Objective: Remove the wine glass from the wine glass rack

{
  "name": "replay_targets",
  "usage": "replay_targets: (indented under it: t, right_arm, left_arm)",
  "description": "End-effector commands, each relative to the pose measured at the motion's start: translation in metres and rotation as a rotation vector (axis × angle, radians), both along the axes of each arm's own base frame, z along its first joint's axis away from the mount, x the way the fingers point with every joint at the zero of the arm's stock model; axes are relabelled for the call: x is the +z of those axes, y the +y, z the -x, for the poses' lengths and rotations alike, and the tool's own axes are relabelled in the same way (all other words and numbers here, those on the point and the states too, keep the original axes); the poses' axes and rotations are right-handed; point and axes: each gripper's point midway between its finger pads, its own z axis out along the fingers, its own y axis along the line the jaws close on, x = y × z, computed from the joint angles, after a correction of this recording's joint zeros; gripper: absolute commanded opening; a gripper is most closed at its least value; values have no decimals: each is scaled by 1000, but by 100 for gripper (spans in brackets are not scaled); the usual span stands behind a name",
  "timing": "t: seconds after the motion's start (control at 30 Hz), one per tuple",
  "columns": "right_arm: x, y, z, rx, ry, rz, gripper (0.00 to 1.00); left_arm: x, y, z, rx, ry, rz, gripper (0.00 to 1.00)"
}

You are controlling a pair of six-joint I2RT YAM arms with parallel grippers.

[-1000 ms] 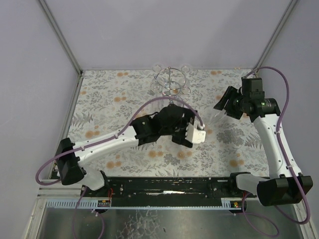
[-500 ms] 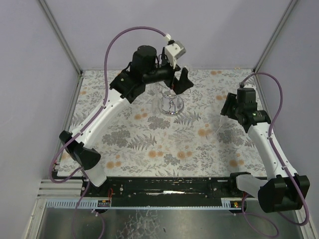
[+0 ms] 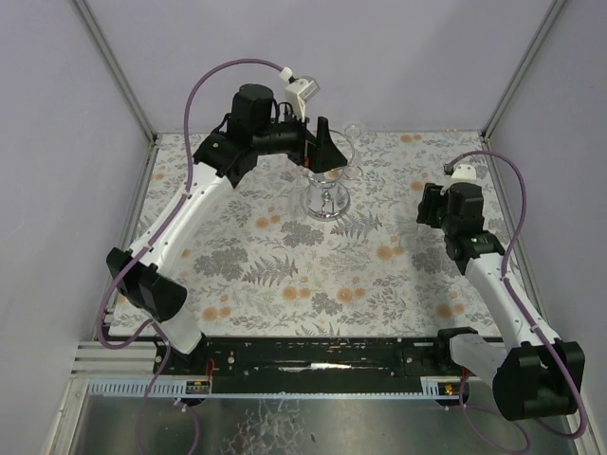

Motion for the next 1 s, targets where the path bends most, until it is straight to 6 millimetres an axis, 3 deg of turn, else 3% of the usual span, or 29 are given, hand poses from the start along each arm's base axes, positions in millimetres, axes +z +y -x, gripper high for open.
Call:
replay_targets:
  t: [0.0,0.4,0.57,0.97]
  right_arm:
    - [32,11,-19,83,-161,34,34]
    - [5,24,-12,207,-91,86,49]
    - [2,26,-10,222,-61,82,61]
    - [50,22,-13,180,-127,79,82]
  left_arm:
    - [12,9,7,-9,23,53,99]
    - [2,15,3,-8,41,54,99]
    - [3,14,4,-17,45,61,100]
    - [7,12,6,-39,34,71,100]
